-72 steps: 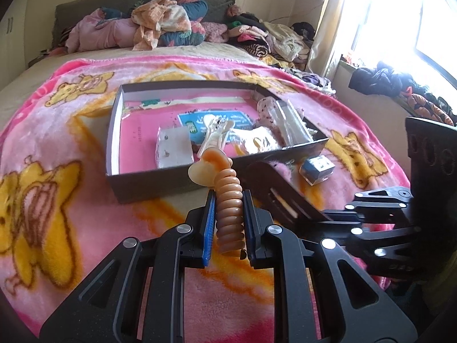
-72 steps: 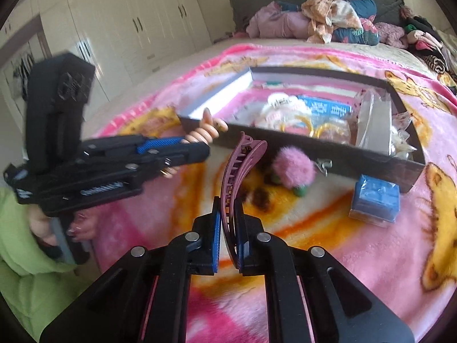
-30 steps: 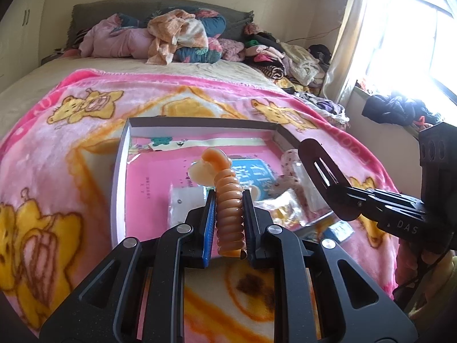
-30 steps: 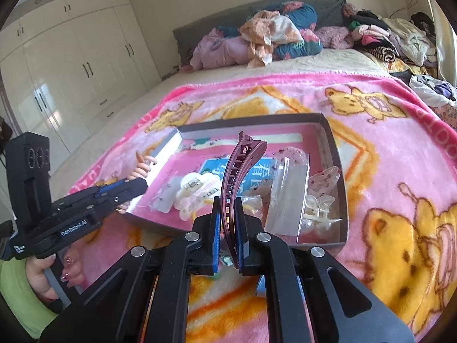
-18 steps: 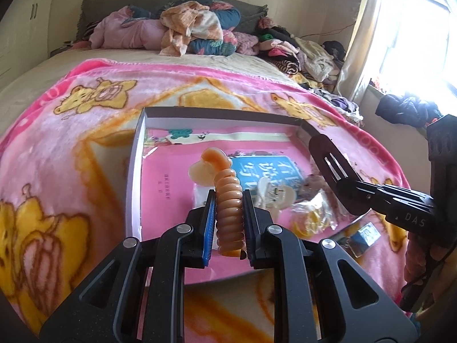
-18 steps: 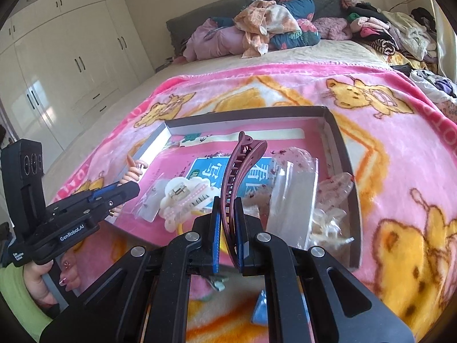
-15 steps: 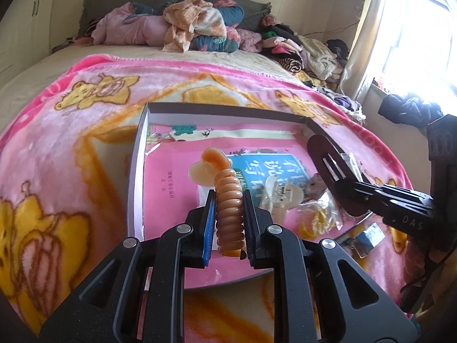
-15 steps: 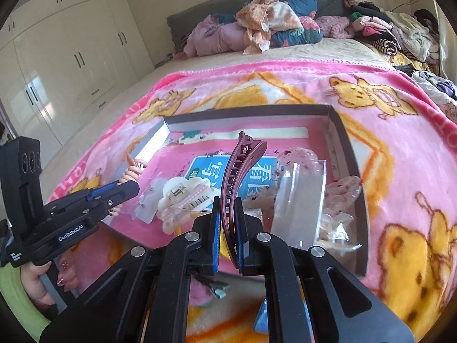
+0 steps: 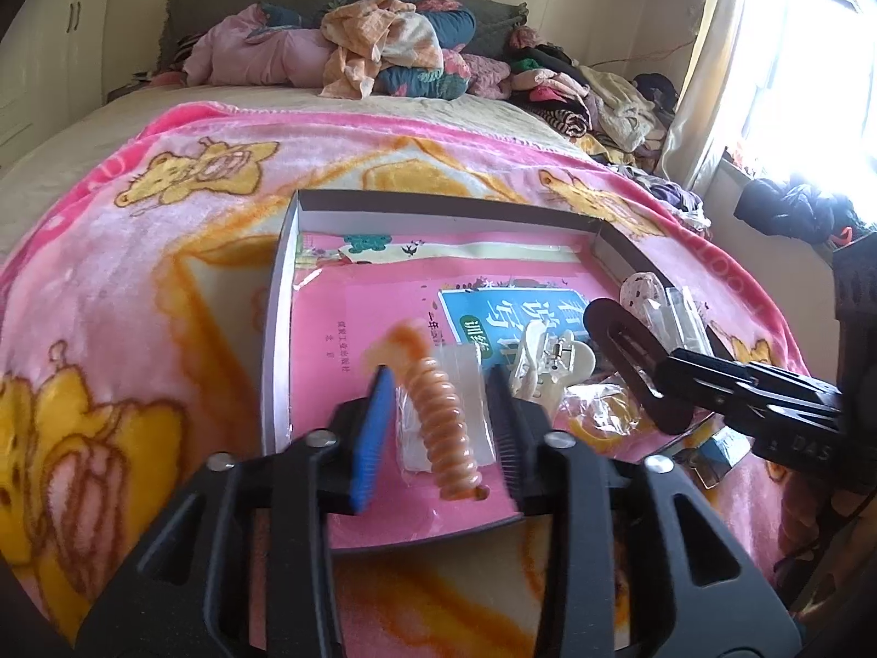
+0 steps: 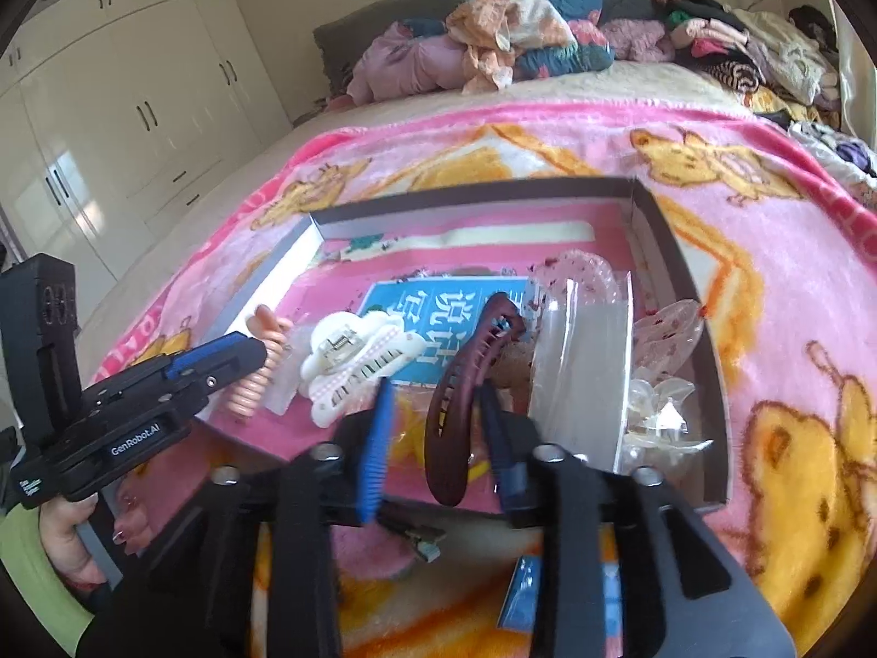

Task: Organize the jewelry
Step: 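Carry the coil hair tie and brown claw clip into the box and release both, then grasp the pink pom-pom clip with the left tool while the right tool grasps the blue box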

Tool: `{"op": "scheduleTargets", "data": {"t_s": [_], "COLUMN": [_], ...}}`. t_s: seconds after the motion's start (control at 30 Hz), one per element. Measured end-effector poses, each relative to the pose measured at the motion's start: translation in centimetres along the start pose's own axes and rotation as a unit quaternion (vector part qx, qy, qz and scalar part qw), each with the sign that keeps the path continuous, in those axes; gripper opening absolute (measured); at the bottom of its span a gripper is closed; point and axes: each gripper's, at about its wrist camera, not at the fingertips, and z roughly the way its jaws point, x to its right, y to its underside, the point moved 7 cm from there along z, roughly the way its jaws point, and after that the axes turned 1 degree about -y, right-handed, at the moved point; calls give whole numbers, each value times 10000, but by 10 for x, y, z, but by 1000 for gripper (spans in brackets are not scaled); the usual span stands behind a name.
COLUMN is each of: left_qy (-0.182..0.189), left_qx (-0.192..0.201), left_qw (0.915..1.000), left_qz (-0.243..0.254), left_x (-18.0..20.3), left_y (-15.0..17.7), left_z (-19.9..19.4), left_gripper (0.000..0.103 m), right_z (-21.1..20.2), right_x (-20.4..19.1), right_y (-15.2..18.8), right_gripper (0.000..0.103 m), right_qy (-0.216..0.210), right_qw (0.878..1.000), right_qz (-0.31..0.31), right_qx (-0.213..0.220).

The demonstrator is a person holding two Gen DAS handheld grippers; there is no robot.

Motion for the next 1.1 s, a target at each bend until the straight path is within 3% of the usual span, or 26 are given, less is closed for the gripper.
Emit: {"op": "scheduleTargets", "data": {"t_s": [0.03,0.17,0.47,0.87,1.1], "left_qy": [-7,-15,13,159,293], "left_qx": [14,101,310,307,153], "left_qw": [10000,9999,9994,9988,9979], "left_qz": [11,38,147,347,555], "left_x": [1,5,19,37,54], "left_y": [-1,-1,2,15,28], "left_z": [-1,-9,-31,-49,-47], "left_gripper": [31,51,76,78,78], "right_z": [-6,-25,-62,-78,-72], "right_x": [-1,-3,12,37,44], "right_y": [0,0,11,31,48], "right_gripper": [37,56,68,72,72], "right_qy": [-3,37,394,728,763], "right_qw": [10000,9996,9978,9961,9967], "right_qz": [-29,-123,-179,-31,-10], "right_qx": [62,234,507,504,266]}}
